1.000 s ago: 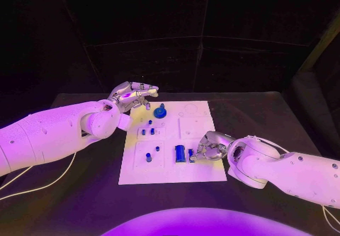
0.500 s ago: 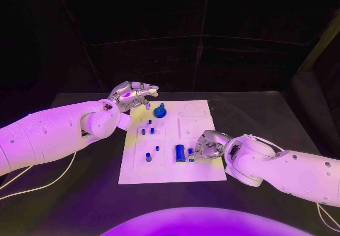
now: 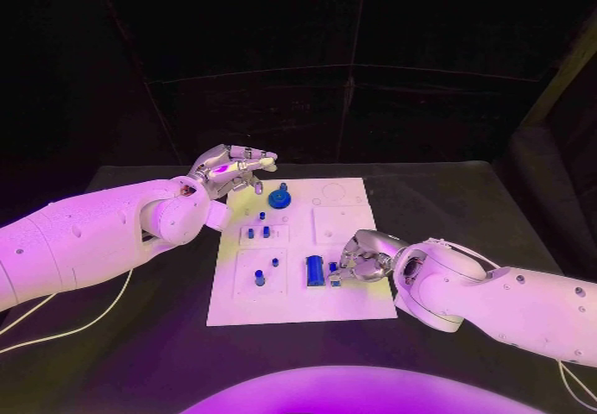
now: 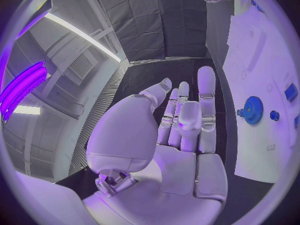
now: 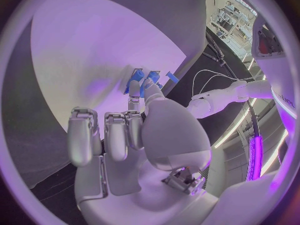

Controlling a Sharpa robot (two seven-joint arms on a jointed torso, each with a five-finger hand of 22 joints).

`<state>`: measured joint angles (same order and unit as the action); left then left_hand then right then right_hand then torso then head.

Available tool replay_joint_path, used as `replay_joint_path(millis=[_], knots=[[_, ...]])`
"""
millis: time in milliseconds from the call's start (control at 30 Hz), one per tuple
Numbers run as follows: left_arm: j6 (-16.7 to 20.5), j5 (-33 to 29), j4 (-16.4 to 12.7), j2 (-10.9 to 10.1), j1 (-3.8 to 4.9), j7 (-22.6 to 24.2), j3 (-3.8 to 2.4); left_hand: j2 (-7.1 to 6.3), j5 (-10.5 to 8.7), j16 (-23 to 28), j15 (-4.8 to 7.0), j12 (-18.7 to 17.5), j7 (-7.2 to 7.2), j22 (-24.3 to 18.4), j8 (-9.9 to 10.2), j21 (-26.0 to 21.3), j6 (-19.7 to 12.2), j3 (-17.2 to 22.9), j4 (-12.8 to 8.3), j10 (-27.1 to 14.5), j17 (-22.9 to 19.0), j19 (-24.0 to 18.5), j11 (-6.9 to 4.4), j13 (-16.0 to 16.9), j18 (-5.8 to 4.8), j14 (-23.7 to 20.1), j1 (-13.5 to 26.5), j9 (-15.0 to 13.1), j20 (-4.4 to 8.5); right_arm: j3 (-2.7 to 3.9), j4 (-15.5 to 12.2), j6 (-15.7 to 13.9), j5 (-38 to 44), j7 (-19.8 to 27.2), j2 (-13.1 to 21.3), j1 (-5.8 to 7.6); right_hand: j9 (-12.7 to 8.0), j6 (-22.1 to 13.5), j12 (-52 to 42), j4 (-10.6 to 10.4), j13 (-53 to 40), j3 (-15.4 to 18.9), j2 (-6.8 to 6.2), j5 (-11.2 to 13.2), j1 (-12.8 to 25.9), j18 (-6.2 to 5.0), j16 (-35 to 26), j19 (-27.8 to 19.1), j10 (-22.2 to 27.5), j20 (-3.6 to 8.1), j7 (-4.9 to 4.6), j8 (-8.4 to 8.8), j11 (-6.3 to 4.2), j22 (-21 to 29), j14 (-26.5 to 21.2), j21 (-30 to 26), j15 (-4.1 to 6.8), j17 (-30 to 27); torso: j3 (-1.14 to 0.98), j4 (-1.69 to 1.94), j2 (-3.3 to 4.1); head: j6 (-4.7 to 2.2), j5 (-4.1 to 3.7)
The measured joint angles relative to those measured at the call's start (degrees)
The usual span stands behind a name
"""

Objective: Assemble the parts on the task board

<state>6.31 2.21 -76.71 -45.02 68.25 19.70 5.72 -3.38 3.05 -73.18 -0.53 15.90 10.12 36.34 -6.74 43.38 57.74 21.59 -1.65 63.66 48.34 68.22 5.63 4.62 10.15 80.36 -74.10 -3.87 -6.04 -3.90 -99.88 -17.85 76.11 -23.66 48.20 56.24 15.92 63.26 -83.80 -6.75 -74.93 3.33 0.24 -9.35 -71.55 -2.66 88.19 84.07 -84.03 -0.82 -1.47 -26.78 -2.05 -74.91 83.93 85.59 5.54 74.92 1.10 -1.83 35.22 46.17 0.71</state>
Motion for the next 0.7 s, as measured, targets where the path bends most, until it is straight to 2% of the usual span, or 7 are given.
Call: replay_joint_path(millis=[300, 700], knots=[[-0.02, 0.00, 0.00, -0.06, -0.01, 0.00, 0.00, 0.00, 0.00, 0.00, 0.00, 0.10, 0.00, 0.00, -0.16, 0.00, 0.00, 0.00, 0.00, 0.00, 0.00, 0.00, 0.00, 0.00, 0.00, 0.00, 0.00, 0.00, 0.00, 0.00, -0.85, -0.43, -0.97, 1.24, 2.41, -0.01, 0.06, 0.00, 0.00, 0.08, 0.00, 0.39, 0.25, 0.00, 0.26, 0.00, 0.00, 0.00, 0.00, 0.00, 0.00, 0.00, 0.00, 0.00, 0.00, 0.00, 0.00, 0.00, 0.04, 0.00, 0.00, 0.03, -0.08], [-0.05, 0.00, 0.04, -0.03, -0.01, -0.02, 0.00, 0.00, 0.00, 0.00, 0.00, 0.10, 0.00, 0.00, -0.16, 0.00, 0.00, 0.00, 0.00, 0.00, 0.00, 0.00, 0.00, 0.00, 0.01, 0.00, 0.00, 0.00, 0.00, -0.01, -1.30, 1.36, -1.57, 1.31, 3.32, -0.01, 0.19, 0.00, 0.00, 0.48, -0.01, 0.79, 0.63, 0.00, -0.13, 0.01, 0.00, 0.00, 0.00, 0.00, 0.00, 0.00, 0.00, 0.00, 0.00, 0.00, 0.00, -0.01, 0.01, 0.07, 0.02, 0.05, -0.23]])
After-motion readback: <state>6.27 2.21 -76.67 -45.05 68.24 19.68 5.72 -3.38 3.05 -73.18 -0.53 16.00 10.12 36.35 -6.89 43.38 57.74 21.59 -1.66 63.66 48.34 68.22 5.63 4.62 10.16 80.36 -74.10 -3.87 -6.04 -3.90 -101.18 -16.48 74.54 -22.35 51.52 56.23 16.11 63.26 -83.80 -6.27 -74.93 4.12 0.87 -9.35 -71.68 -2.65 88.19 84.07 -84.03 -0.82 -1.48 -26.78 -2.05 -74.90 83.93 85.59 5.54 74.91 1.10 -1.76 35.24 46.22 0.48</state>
